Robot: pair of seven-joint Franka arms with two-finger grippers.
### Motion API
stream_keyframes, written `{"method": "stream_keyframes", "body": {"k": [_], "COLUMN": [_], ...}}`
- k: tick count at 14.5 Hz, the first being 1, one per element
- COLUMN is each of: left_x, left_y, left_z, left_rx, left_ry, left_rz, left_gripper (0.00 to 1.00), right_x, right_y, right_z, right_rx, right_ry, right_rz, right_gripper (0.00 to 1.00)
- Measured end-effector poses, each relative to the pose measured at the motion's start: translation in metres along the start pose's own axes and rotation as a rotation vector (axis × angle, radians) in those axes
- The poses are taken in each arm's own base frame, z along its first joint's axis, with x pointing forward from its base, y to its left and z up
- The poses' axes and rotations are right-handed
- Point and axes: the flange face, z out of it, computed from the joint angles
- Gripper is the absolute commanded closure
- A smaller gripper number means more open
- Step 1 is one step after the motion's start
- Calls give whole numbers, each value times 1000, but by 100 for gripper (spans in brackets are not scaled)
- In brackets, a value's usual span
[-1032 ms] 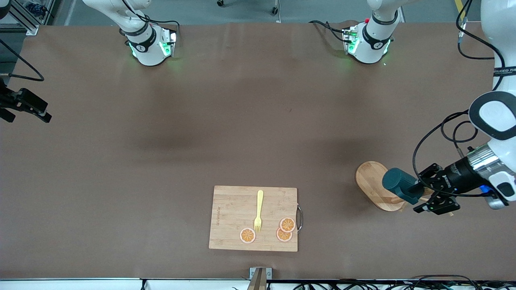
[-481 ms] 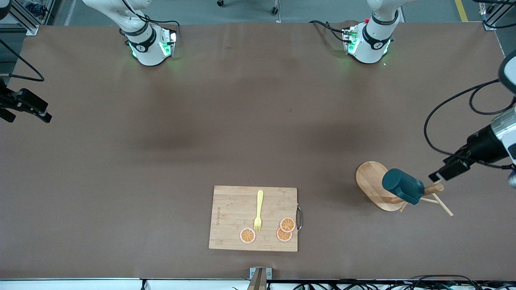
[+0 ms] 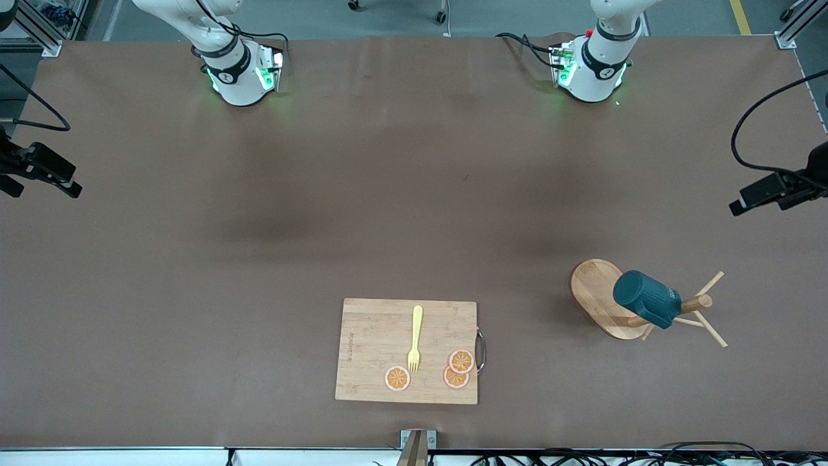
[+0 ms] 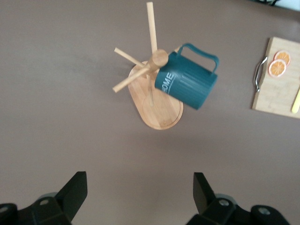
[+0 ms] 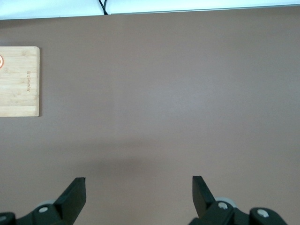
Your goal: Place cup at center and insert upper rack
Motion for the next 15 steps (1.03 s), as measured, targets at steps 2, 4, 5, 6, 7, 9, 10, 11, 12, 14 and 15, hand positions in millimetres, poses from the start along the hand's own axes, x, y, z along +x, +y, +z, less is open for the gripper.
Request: {"method": "stream_keyframes", "body": {"k": [2,4,5,6,7,9,10,11,12,14,15], "left_x": [-11,-21,-25,-29,-33,-37,-39,-39,-38,-36,-34], "left_y": [15,21,23,27,36,58,65,69,71,69,68], "left_z": [-10,-21,-26,-31,-33,-32,-31,-30,-29,-29,-29], "left_rx": [17,27,31,35,37,36,34,32,30,26,25], "left_ry": [-3,-4,-2,1,5,4,4,7,13,24,30], "left_rz": [32,58,65,75,90,124,136,144,148,145,143], "left_gripper": [1,1,0,0,0,0,0,0,0,0,0], "right_x": [0,1,1,2,2,2,3,3,4,4,4], "right_y": [1,1,1,1,1,0,-1,-3,-6,-10,-11], "right_z": [0,0,0,0,0,0,0,-1,-1,-1,-1], "right_rx": [0,0,-1,-1,-1,-1,-1,0,0,1,1], "right_ry": [0,5,9,12,12,16,18,21,26,32,32], "right_rz": [1,2,2,1,1,0,-1,-5,-11,-18,-19], "right_gripper": [0,0,0,0,0,0,0,0,0,0,0]}}
